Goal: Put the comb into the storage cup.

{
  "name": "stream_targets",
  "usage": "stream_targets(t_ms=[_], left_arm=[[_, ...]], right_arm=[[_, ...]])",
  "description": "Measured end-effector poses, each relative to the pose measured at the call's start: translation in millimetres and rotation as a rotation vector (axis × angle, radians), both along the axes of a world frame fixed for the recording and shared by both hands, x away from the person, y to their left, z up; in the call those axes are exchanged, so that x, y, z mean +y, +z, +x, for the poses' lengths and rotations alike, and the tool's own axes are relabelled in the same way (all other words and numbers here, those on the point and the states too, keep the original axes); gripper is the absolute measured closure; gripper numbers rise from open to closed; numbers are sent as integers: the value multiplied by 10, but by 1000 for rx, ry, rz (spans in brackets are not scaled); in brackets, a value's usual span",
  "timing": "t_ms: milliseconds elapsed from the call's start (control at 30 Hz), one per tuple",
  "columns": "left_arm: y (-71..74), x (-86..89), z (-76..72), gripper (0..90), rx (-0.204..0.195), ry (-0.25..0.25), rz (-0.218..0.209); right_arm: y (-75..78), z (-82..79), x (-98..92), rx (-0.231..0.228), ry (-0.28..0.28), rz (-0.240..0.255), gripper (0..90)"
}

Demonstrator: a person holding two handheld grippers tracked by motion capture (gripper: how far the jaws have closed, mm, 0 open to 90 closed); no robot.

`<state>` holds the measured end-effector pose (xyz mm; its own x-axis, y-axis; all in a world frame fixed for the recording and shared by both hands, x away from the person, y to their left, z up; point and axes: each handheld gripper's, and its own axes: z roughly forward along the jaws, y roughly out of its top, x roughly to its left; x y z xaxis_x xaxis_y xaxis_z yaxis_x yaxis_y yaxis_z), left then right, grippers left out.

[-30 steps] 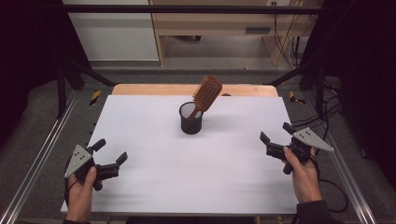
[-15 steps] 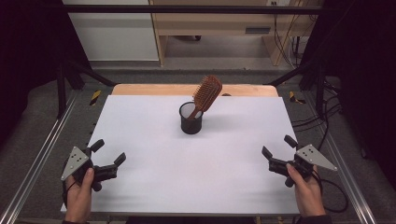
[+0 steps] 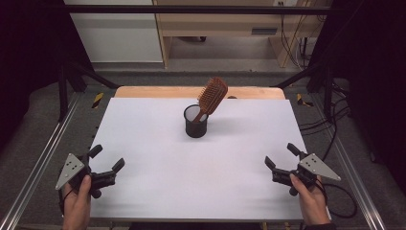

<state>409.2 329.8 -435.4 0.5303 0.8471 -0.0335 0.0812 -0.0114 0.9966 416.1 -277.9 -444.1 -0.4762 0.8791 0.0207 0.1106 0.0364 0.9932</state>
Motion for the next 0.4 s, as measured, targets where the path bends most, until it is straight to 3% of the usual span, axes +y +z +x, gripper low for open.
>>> stream_targets(t_ms=[200, 400], left_arm=[[15, -28, -7, 12, -12, -19, 8], [15, -32, 0, 12, -12, -21, 8]], right_arm=[[-30, 25, 88, -5, 28, -32, 44], [-31, 21, 98, -6, 34, -21, 44]])
